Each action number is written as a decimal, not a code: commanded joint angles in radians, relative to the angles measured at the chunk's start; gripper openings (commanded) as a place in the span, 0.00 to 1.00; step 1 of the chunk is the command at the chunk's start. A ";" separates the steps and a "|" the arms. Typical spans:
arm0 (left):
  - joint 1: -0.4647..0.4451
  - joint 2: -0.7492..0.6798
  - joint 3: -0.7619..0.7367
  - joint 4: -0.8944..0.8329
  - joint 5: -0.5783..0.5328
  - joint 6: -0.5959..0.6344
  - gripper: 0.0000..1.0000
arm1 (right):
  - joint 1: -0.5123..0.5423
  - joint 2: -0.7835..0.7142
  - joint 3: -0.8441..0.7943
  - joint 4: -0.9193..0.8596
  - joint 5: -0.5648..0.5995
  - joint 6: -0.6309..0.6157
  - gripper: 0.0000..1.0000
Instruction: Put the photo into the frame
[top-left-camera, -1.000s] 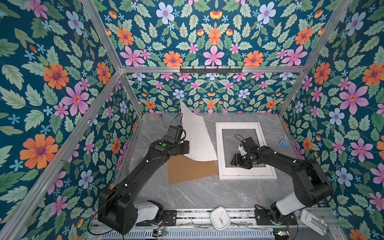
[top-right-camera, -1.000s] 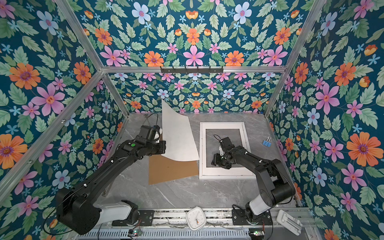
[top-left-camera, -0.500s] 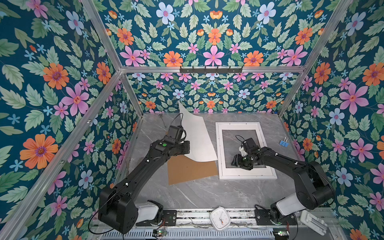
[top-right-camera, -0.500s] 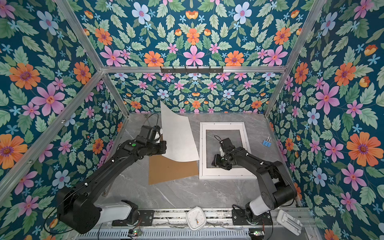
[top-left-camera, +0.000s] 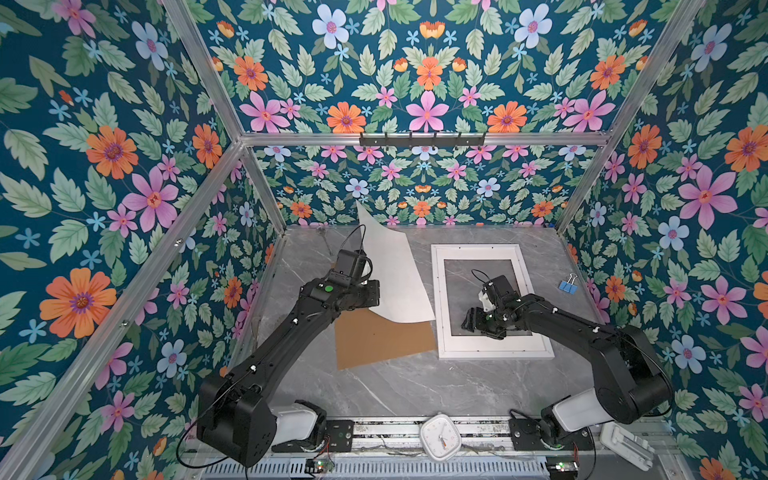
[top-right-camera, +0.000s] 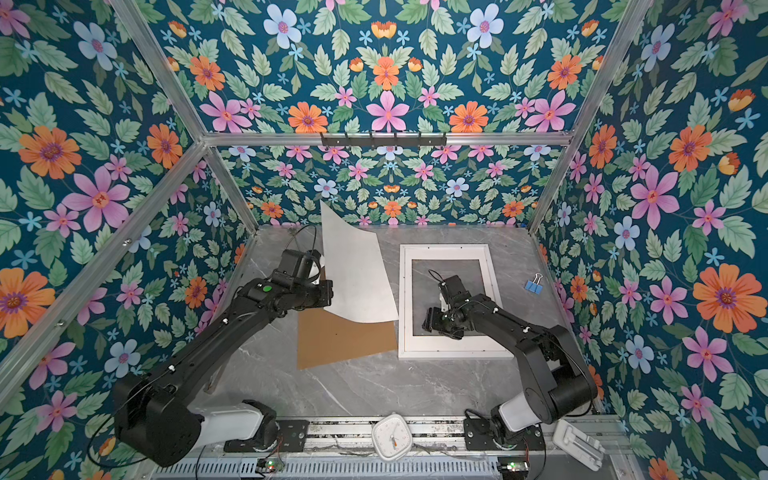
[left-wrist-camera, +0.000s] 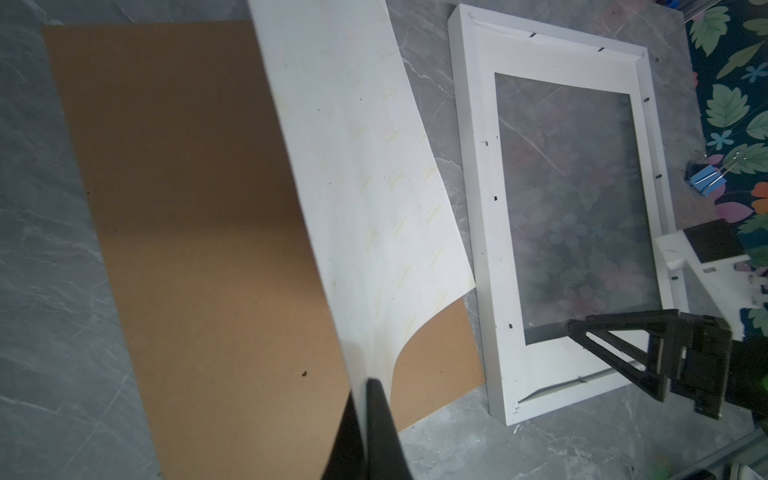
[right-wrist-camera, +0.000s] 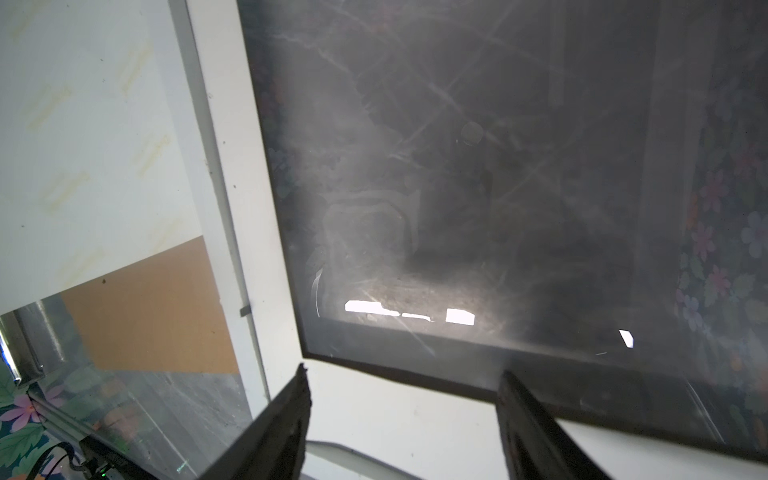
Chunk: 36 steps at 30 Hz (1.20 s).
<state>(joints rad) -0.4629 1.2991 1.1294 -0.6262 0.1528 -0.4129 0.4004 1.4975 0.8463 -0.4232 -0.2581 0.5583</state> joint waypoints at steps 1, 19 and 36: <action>0.001 0.000 0.033 -0.015 -0.001 0.005 0.00 | 0.001 -0.012 0.026 0.001 0.018 0.001 0.74; 0.001 -0.014 0.062 0.035 0.044 -0.163 0.00 | 0.041 -0.210 -0.093 0.412 -0.255 0.496 0.85; 0.002 -0.037 0.065 0.072 0.055 -0.258 0.00 | 0.305 -0.214 -0.287 0.905 0.131 1.062 0.91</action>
<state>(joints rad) -0.4629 1.2697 1.1934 -0.5755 0.2062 -0.6552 0.6983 1.2499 0.5552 0.3344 -0.1829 1.5055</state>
